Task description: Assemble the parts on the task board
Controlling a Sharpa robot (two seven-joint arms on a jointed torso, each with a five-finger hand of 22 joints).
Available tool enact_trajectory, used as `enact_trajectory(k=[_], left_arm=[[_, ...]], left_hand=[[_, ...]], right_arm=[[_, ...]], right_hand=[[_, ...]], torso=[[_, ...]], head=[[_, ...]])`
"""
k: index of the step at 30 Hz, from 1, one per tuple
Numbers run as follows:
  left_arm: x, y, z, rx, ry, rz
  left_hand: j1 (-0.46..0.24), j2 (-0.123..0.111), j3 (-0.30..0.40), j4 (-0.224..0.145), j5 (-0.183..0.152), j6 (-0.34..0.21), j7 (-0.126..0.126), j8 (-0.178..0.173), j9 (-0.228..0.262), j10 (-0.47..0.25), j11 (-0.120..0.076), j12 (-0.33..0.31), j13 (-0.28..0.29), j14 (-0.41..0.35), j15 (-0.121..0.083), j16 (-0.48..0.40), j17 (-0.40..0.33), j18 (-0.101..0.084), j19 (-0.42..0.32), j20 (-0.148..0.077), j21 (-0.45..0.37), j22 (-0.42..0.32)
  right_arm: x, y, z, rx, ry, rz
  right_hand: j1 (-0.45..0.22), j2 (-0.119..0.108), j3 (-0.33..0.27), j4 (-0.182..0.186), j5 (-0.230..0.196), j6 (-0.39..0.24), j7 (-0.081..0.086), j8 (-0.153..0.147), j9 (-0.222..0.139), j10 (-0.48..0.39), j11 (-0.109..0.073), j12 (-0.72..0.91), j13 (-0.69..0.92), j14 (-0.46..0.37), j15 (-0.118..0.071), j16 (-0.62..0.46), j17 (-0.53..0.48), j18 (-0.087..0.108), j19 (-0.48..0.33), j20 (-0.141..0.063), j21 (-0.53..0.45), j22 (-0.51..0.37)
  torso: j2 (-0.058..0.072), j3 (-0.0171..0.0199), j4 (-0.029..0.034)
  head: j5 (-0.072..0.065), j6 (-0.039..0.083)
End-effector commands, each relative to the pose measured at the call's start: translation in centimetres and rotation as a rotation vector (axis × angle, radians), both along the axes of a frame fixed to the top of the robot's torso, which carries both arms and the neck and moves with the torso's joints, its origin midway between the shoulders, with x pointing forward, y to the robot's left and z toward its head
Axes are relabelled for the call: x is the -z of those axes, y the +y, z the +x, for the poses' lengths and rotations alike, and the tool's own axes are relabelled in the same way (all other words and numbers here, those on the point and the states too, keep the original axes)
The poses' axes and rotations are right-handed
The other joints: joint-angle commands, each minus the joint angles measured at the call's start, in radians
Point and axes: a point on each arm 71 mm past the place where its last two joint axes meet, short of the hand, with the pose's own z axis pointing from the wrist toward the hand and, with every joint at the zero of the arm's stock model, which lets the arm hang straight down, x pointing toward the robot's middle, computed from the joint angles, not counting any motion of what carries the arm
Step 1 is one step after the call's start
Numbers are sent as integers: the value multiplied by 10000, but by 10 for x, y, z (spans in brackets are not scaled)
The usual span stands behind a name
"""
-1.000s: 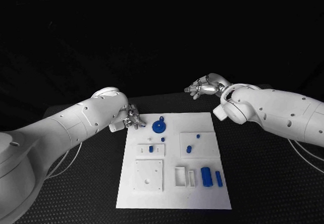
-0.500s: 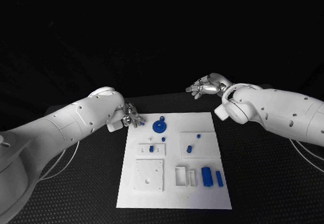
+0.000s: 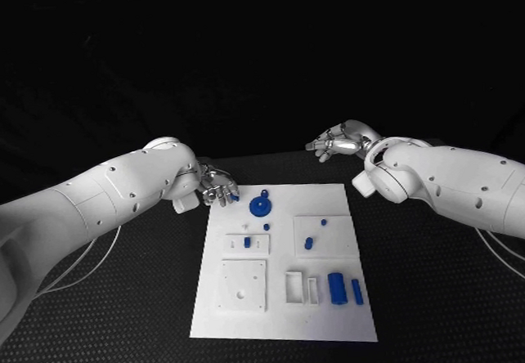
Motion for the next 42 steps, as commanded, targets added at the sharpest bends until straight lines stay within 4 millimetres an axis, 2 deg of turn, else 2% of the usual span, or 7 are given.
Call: enact_trajectory(k=[1, 9, 21, 25, 34, 42], left_arm=[[0, -1, -4, -44, 191, -318], [2, 2, -20, 237, 104, -44], [26, 12, -58, 773, 274, 824], [31, 14, -66, 957, 159, 1236], [32, 8, -72, 1177, -79, 1374], [33, 4, -76, 1441, -152, 1565]], left_hand=[[-64, 39, 779, -866, 79, 66, -14, 34, 15, 176, -90, -50, 20, 232, -171, 62, 13, -121, 83, -1052, -29, 57], [-120, 41, 839, -936, 169, 111, -34, 55, 29, 228, -112, -40, 38, 260, -193, 109, 26, -117, 118, -1069, -10, 86], [-238, 3, 924, -1016, 452, 253, -98, 117, 68, 389, -181, -19, 75, 380, -267, 227, 46, -93, 245, -1126, 77, 150], [-262, 2, 932, -1026, 497, 287, -113, 132, 78, 431, -198, -12, 84, 414, -284, 251, 48, -85, 277, -1140, 100, 161], [-301, -31, 957, -1041, 603, 369, -151, 165, 99, 535, -233, -21, 88, 515, -317, 287, 37, -63, 359, -1174, 155, 173], [-310, -41, 970, -1044, 632, 391, -161, 171, 105, 572, -246, -29, 88, 551, -331, 296, 30, -55, 388, -1187, 178, 177]], right_arm=[[0, 2, -1, -128, 3, -28], [0, -2, -1, -75, -2, -39], [0, -9, -1, 46, -8, -68], [0, -9, -1, 41, -3, -68], [0, -9, -2, 28, -2, -62], [0, -8, -2, 10, 6, -48]], right_hand=[[54, 2, 23, -68, 67, -68, 161, 49, -12, -57, 10, 46, -18, -78, 15, -63, 11, 3, -22, 50, -61, 12], [52, 3, 23, -65, 70, -67, 161, 50, -13, -57, 10, 49, -21, -78, 15, -63, 11, 3, -21, 53, -64, 16], [53, 1, 25, -65, 74, -65, 161, 53, -15, -56, 9, 53, -25, -79, 15, -63, 12, 4, -20, 55, -69, 23], [54, 1, 26, -65, 75, -64, 161, 54, -16, -56, 9, 54, -26, -78, 15, -63, 12, 5, -19, 55, -70, 25], [52, 0, 27, -63, 76, -64, 161, 55, -17, -56, 9, 57, -29, -78, 15, -62, 13, 6, -18, 57, -73, 30], [46, 0, 27, -58, 76, -64, 161, 57, -18, -56, 9, 60, -33, -78, 15, -62, 13, 7, -17, 59, -77, 35]], torso=[[7, -12, -4], [8, -2, -15], [9, -18, 6], [10, -20, -16], [20, -24, -19], [24, -4, -42]], head=[[42, 10], [102, 16], [109, -50], [123, -75], [146, -124], [114, -166]])
